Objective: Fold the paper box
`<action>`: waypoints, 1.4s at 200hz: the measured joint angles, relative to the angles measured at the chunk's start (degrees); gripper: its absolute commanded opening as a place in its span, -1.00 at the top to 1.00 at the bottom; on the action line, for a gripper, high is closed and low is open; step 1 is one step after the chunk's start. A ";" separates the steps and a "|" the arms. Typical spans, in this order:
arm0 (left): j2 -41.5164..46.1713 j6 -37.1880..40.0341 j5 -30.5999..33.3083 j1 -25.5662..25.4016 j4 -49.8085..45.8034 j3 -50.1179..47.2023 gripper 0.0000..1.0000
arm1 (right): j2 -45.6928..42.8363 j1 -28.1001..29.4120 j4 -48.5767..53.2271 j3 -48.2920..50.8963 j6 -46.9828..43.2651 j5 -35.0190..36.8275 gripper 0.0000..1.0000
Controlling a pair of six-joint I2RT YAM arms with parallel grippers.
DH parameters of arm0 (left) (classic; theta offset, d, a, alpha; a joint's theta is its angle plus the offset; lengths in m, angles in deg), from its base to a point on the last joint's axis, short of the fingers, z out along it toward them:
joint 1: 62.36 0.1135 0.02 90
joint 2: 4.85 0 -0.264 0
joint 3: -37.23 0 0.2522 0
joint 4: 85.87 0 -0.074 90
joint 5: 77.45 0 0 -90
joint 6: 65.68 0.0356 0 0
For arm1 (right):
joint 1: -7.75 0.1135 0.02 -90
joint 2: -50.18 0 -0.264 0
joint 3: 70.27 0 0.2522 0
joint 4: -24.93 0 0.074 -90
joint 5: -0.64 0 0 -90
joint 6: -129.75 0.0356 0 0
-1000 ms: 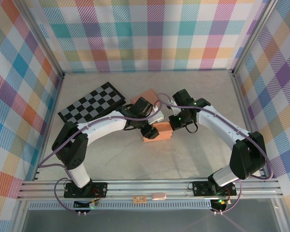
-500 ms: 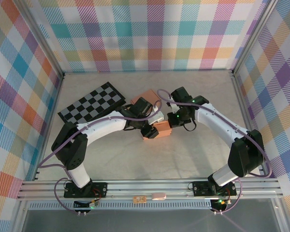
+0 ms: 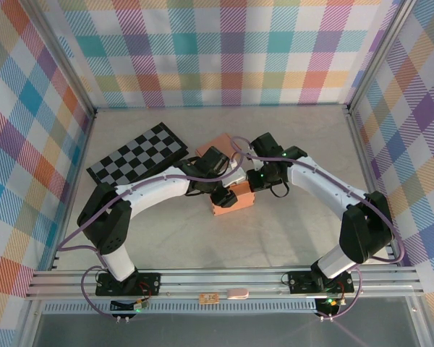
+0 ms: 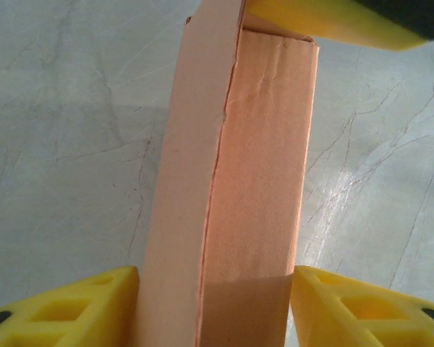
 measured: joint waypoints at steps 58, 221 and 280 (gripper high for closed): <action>2.03 -5.68 0.66 0.11 0.07 -1.42 -0.36 | -0.13 1.40 -2.64 0.98 0.07 0.59 1.00; 17.66 -35.30 12.24 2.25 -22.64 -1.38 0.08 | -0.92 2.14 -2.01 1.36 0.09 2.12 1.00; 12.61 -39.93 9.68 2.25 -22.84 1.29 0.20 | -1.36 2.29 -1.55 1.62 0.13 2.54 1.00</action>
